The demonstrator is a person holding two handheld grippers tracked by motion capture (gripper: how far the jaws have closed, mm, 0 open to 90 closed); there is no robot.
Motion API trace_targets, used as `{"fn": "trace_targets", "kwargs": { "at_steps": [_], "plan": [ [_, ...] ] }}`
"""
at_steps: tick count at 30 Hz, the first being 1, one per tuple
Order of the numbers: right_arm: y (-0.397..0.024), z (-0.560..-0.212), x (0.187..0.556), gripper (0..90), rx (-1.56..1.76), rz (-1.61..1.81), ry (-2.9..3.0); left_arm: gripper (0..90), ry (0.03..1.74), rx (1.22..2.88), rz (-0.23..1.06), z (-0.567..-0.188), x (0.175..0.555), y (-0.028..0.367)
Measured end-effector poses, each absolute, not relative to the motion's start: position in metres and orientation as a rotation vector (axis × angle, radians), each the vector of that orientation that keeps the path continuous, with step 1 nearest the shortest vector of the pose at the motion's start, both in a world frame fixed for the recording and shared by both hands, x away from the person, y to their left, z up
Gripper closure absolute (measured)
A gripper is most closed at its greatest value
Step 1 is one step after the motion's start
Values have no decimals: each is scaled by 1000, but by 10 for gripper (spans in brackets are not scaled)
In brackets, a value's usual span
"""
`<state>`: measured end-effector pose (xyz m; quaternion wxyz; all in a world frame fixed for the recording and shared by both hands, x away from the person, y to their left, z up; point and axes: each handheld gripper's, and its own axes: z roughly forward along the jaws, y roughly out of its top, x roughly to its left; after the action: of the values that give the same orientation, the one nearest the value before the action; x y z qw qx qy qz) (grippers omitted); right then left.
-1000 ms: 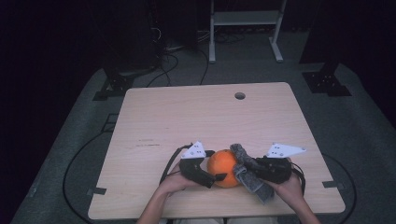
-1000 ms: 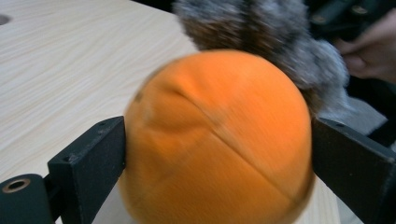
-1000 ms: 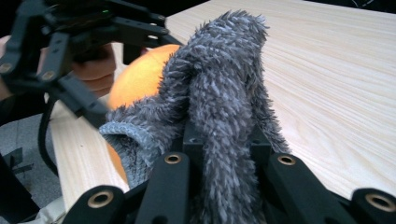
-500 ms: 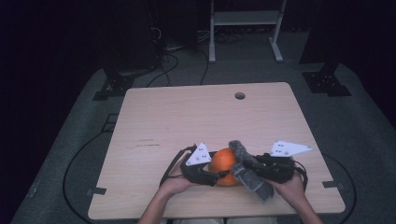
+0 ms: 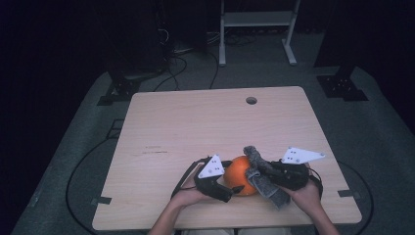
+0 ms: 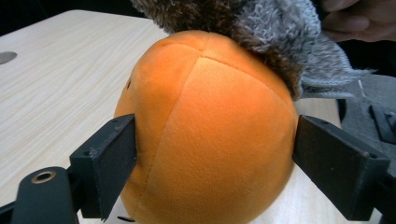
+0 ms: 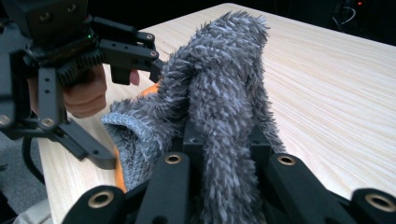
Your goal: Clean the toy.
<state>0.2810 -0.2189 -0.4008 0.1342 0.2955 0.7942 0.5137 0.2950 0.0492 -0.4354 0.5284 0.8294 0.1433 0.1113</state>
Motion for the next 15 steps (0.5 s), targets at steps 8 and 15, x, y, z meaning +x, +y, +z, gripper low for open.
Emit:
{"fn": "trace_targets", "kwargs": {
  "at_steps": [8, 15],
  "plan": [
    [-190, -379, 266, 763, 695, 1415, 2326, 257, 313, 2033, 311, -434, 283, 35],
    [-216, -389, 274, 762, 762, 1446, 2340, 129, 357, 1992, 254, -430, 296, 50]
  ]
}}
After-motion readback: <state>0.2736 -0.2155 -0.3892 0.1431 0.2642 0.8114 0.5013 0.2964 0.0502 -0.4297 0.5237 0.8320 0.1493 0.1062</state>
